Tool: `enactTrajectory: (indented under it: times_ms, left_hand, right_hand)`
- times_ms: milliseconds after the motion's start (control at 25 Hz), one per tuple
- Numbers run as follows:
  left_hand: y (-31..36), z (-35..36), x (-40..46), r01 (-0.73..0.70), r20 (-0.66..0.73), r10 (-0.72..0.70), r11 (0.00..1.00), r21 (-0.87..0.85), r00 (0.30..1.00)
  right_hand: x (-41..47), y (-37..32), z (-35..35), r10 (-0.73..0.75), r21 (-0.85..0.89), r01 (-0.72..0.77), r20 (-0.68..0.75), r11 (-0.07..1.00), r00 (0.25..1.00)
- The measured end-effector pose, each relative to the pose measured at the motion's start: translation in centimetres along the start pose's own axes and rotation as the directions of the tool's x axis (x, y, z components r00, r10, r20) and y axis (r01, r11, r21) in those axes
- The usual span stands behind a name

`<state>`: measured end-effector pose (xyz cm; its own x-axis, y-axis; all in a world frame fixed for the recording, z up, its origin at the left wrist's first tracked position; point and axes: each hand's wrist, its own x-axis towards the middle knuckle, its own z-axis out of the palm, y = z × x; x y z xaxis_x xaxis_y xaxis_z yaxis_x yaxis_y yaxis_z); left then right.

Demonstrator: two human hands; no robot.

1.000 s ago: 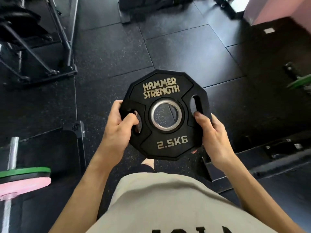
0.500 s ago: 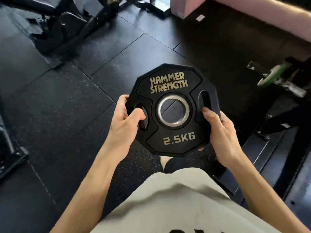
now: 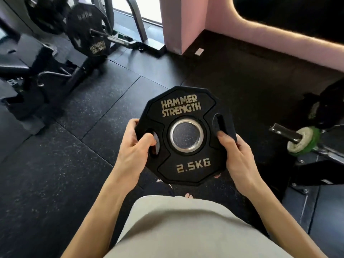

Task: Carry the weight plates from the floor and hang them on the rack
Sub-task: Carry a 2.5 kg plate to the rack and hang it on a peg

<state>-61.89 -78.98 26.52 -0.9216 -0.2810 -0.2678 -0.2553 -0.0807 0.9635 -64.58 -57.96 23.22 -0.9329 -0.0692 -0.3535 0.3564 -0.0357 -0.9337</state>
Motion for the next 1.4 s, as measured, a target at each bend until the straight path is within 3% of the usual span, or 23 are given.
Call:
enactTrajectory:
  times_ms: [640, 1200, 1400]
  left_hand:
    - [14.0, 6.3, 47.0, -0.056, 0.373, 0.03, 0.997, 0.058, 0.927]
    - [23.8, 25.7, 80.2, -0.057, 0.49, 0.008, 0.995, 0.085, 0.872]
    - [26.6, 34.3, 89.5, -0.054, 0.611, -0.007, 0.995, 0.082, 0.792]
  right_hand:
    - [37.8, -16.0, 7.0, -0.009, 0.143, 0.07, -0.383, 0.987, 0.924]
    - [69.7, -28.7, -1.5, 0.04, 0.22, 0.1, -0.552, 0.97, 0.833]
    - [78.3, -32.7, -6.0, 0.026, 0.22, 0.153, -0.643, 0.963, 0.765]
